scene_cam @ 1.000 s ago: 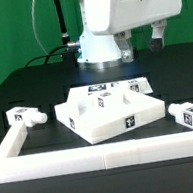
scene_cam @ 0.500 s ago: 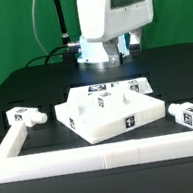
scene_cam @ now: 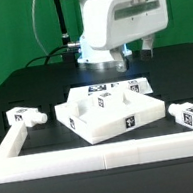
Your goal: Assemble one leg
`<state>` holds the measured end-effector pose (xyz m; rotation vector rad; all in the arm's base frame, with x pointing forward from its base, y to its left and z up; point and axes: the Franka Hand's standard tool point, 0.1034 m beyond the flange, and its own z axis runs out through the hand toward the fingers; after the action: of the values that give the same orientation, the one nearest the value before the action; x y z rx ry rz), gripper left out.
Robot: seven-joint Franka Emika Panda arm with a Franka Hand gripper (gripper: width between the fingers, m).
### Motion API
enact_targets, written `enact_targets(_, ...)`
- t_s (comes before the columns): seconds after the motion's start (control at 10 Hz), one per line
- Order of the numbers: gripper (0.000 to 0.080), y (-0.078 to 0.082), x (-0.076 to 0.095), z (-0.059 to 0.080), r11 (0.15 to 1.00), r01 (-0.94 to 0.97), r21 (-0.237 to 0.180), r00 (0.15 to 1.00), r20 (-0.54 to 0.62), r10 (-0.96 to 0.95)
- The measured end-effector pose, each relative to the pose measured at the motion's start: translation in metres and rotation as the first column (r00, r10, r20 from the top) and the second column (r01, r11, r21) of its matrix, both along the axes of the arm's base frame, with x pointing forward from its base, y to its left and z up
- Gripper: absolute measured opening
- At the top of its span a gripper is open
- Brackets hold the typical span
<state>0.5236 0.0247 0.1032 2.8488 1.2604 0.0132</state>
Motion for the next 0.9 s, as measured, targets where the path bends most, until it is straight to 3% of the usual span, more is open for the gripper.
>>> enact_targets(0.1,0.0649,0.002,-0.014,-0.013,1.0,0.021,-0.001,0.999,-0.032,-0.021)
enact_targets(0.2,0.0649,0.002,-0.017,-0.021,1.0,0.025,0.001,0.999,-0.034,-0.025)
enact_targets(0.5,0.0649,0.002,-0.019,-0.024,0.998,0.07,0.005,0.997,-0.042,-0.07)
enact_targets(0.9,0.0649,0.016,-0.048,-0.064,0.97,0.243,0.001,0.966,-0.092,-0.242)
